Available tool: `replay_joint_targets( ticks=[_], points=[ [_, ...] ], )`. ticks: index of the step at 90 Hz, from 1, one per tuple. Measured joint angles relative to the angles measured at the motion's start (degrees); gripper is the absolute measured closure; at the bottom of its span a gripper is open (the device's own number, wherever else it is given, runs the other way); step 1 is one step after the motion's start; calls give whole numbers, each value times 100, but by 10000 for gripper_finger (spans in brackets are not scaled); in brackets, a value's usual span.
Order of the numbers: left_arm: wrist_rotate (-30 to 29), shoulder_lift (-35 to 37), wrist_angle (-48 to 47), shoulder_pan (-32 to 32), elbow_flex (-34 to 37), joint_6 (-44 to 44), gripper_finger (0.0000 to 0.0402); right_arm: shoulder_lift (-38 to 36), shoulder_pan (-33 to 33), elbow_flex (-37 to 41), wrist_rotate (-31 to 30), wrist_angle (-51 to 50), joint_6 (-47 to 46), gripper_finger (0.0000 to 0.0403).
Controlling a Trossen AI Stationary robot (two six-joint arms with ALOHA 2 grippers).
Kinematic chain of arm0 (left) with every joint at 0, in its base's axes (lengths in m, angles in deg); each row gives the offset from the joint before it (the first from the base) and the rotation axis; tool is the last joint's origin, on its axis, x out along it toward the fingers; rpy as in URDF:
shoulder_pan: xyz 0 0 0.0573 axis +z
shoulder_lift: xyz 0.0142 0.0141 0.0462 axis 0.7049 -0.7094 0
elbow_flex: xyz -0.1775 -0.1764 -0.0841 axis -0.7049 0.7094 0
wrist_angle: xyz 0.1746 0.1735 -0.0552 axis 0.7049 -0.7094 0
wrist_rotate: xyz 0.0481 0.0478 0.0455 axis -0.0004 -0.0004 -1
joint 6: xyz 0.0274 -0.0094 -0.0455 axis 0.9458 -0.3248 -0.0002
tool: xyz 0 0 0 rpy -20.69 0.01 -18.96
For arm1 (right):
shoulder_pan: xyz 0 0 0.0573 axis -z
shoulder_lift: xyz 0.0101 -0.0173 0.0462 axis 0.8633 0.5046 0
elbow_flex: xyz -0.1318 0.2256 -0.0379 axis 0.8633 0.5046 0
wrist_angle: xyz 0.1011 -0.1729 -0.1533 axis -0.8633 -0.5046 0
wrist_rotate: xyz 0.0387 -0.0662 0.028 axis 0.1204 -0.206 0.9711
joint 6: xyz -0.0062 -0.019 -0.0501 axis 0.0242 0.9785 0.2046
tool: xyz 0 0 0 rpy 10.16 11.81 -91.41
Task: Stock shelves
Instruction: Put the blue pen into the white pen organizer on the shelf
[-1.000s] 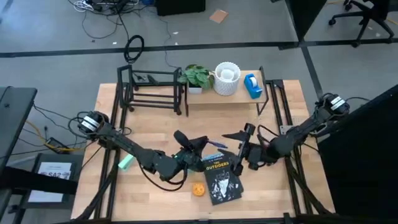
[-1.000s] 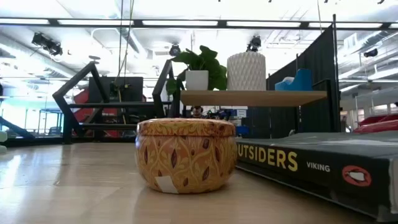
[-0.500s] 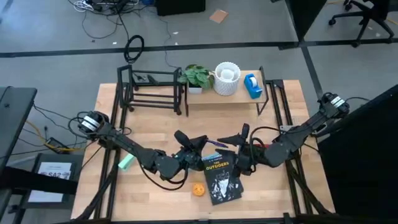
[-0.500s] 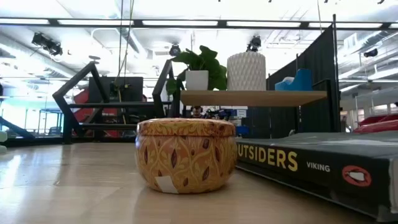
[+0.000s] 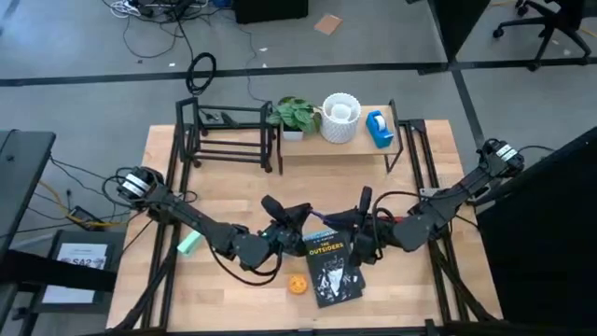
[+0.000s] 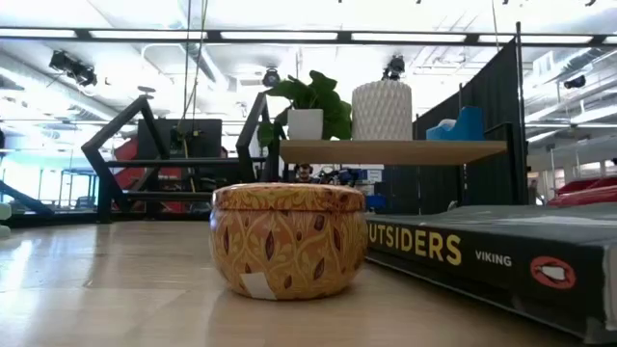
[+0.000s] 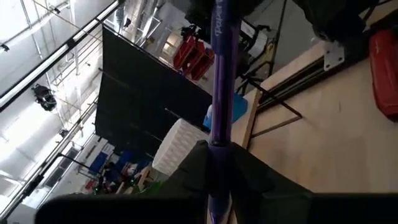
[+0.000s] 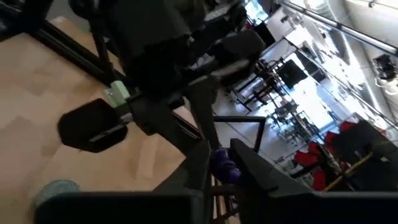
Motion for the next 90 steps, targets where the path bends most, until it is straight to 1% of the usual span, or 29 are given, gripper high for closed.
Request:
replay_joint_targets(
  ticks=[12,20,27,40,49,56,66,72,78,83,87,90],
  points=[
    [-2,0,37,-2,0,-2,375,0,0,0,8,10,0,392],
    [-14,1,74,-4,0,4,360,3,-1,-1,-108,85,2,397],
    [-40,55,88,-29,0,86,336,9,-3,-65,-336,76,-1,398],
    [-163,109,168,-143,-2,473,274,-46,172,-323,-657,52,20,399],
    [-362,96,248,-225,0,614,236,-125,439,-571,-1032,70,10,399],
    [-533,96,280,-261,0,616,215,-151,726,-768,-1395,20,20,400],
    [-705,96,262,-306,0,616,201,-216,1356,-1117,-1858,-30,16,400],
    [-811,96,265,-340,0,614,198,-237,1796,-1375,-2009,-136,-24,400],
    [-840,96,268,-363,0,613,198,-238,2283,-1686,-1986,-474,-371,400],
    [-848,96,256,-381,0,613,198,-238,2679,-2041,-1794,-1172,-968,400],
    [-862,96,245,-387,0,612,198,-238,3017,-2399,-1443,-2053,-1774,400],
    [-873,96,249,-390,0,601,198,-236,3304,-2709,-995,-2859,-2518,400]
  ],
)
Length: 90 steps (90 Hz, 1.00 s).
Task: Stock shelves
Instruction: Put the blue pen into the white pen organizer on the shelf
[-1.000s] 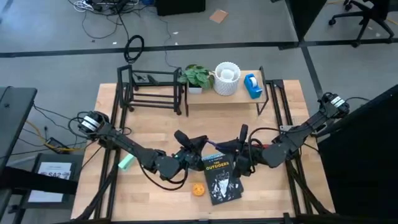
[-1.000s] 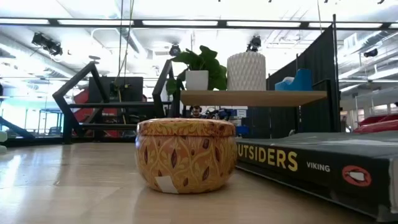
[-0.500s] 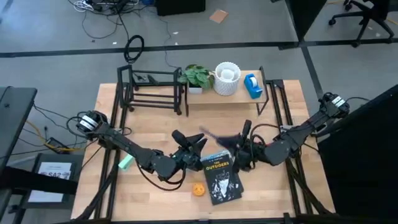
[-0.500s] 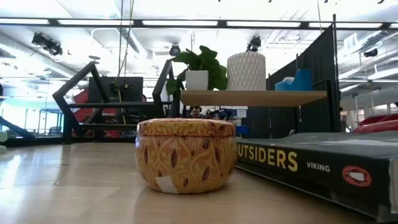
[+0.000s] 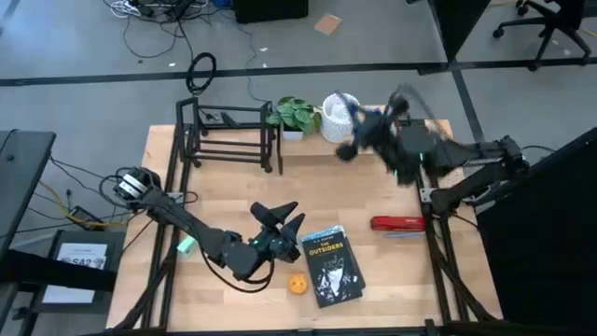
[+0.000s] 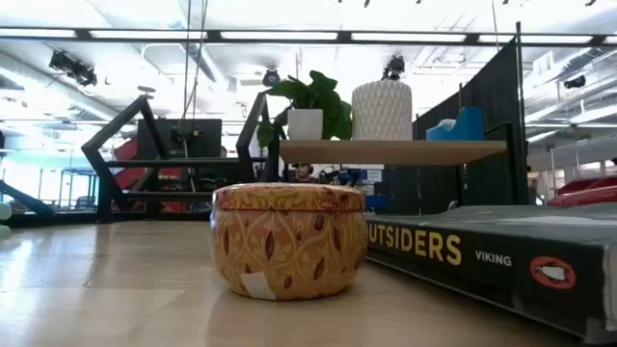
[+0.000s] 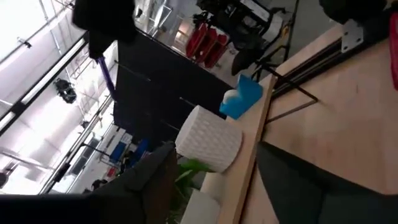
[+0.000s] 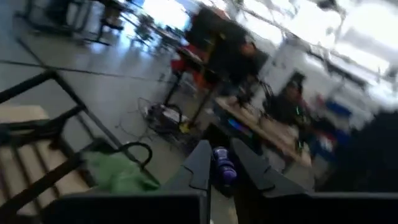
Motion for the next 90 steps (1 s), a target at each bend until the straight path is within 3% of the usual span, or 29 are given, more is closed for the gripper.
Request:
replay_joint_targets(
  ticks=[7,12,23,33,54,90],
  points=[
    [-36,0,-13,-15,0,-39,198,70,748,-650,1263,-1711,-1712,400],
    [-28,0,-35,-16,0,-84,198,89,1277,-838,1885,-2604,-2416,400],
    [1,0,-95,-16,0,-304,198,160,2120,-765,2818,-3242,-2777,400],
    [20,0,-118,-16,0,-348,198,238,2594,-707,3675,-3080,-2715,400],
    [86,-2,-113,-16,0,-358,198,680,2835,-692,4059,-2950,-2509,399],
    [104,-2,-257,-12,0,-616,198,1325,3088,-690,3973,-2967,-2307,383]
  ],
)
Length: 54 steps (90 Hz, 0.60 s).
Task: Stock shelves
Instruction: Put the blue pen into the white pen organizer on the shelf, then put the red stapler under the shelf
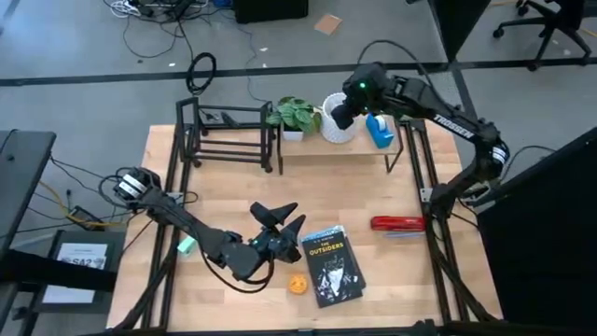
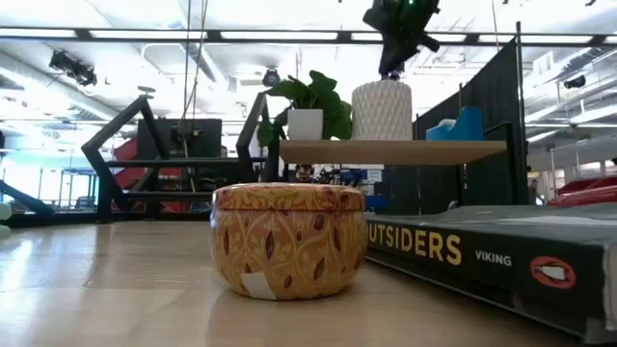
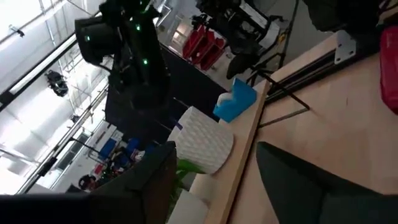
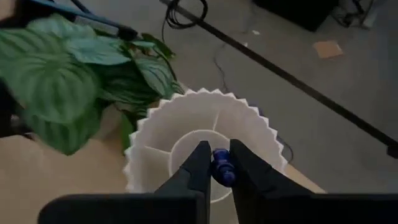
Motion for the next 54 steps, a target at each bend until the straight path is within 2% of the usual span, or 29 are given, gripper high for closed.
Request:
replay_joint_targets(
  ticks=[14,30,44,54],
  points=[
    [3,0,-4,0,0,-2,198,-12,29,0,25,106,13,351],
    [46,0,-33,0,0,-20,198,-64,29,-7,25,145,40,293],
    [48,0,-41,0,0,-24,198,-113,-38,-5,79,370,420,236],
    [44,0,-50,0,0,-29,198,-363,-306,-4,82,644,715,212]
  ],
)
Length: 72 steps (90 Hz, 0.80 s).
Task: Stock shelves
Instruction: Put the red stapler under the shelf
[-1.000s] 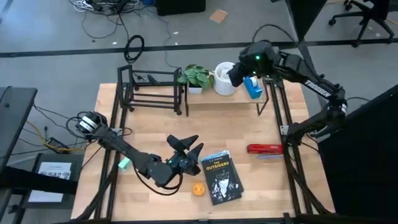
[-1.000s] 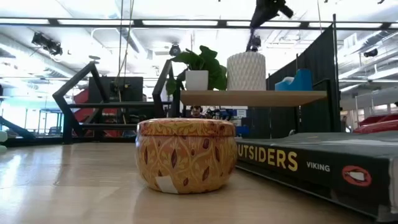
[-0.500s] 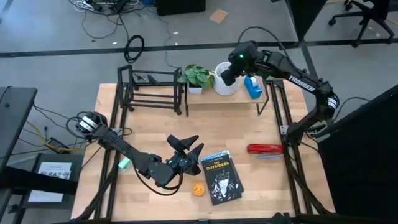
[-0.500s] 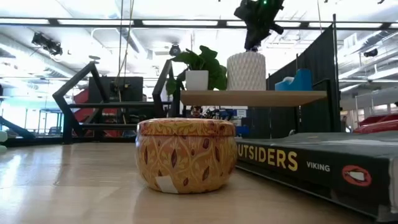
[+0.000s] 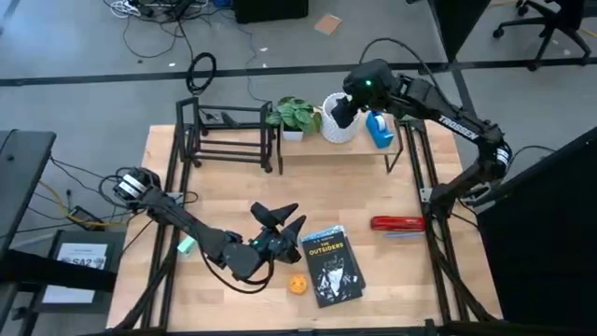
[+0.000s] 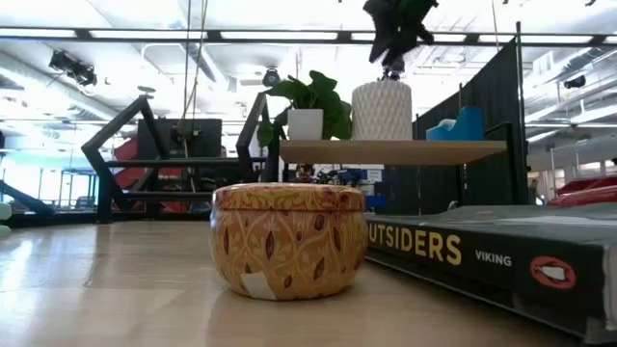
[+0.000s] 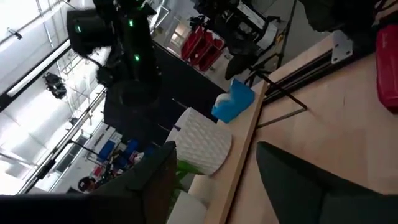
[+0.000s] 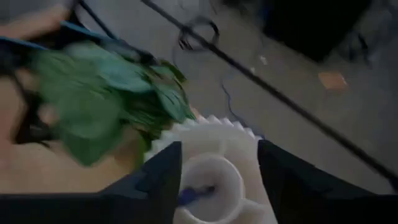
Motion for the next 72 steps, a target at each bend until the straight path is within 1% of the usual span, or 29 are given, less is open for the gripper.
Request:
replay_joint_targets(
  ticks=[9,15,20,32,40,47,53,62,66,72],
  points=[
    [2,0,-4,0,0,-5,198,-308,-442,0,-24,89,158,206],
    [2,0,-2,-2,0,-5,198,-500,-894,0,-150,47,150,207],
    [2,0,-2,-10,0,-12,198,-634,-1400,3,-357,-43,120,211],
    [2,0,-2,-20,0,-154,198,-819,-2841,231,-1113,-97,-18,228],
    [2,0,-25,-39,0,-287,198,-821,-3710,512,-1509,-277,-382,240],
    [6,0,-26,-61,0,-377,198,-823,-4305,870,-1697,-483,-1032,248],
    [45,0,-24,-95,0,-396,198,-826,-4688,1290,-1683,-688,-1668,254],
    [218,0,-24,-148,0,-426,198,-817,-5125,2000,-1510,-1004,-2789,260],
    [307,0,-24,-164,0,-507,198,-819,-5274,2321,-1297,-1087,-3267,261],
    [471,0,-34,-179,0,-710,198,-817,-5398,2783,-755,-1151,-3815,262]
  ],
)
